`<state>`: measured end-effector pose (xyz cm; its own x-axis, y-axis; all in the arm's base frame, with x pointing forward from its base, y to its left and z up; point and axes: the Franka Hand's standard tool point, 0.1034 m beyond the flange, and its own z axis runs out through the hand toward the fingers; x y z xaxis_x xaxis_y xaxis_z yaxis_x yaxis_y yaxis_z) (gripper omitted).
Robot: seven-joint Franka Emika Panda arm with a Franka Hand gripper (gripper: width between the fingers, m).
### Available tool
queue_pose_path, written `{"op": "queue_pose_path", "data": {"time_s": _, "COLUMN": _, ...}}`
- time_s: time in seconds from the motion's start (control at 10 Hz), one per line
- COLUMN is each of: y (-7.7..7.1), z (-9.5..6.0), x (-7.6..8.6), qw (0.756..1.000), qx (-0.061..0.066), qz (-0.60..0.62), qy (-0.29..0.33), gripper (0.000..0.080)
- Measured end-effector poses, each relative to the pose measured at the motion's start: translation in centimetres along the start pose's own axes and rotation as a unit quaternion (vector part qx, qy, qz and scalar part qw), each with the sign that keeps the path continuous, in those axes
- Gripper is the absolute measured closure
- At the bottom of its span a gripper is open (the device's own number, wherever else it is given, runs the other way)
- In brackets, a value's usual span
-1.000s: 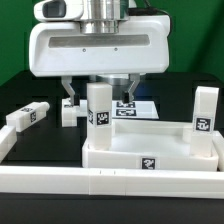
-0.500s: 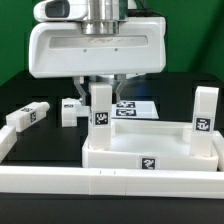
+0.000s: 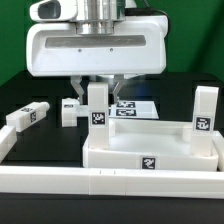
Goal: Assemble desk
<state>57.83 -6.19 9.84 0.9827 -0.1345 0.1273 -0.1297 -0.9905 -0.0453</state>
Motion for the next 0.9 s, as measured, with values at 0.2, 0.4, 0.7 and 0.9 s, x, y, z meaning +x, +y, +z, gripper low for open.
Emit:
{"op": "queue_pose_path", "data": {"time_s": 0.2, "y": 0.2, "z": 0.0, "x": 0.1, "qw": 0.998, "qx": -0.001, "qz": 0.062, "qy": 0.002, "gripper": 0.0509}}
{"op": "queue_pose_path", "data": {"time_s": 0.4, "y": 0.7, "z": 0.0, "x": 0.1, "qw": 0.991, "qx": -0.003, "qz": 0.133, "qy": 0.003, "gripper": 0.0509}}
{"op": "queue_pose_path", "data": {"time_s": 0.7, "y": 1.7, "z": 0.0, "x": -0.1, "qw": 0.972, "qx": -0.012, "qz": 0.236, "qy": 0.004, "gripper": 0.0508}}
{"op": "queue_pose_path", "data": {"time_s": 0.9, "y": 1.8, "z": -0.1, "x": -0.2, "qw": 0.966, "qx": -0.015, "qz": 0.257, "qy": 0.004, "gripper": 0.0499}}
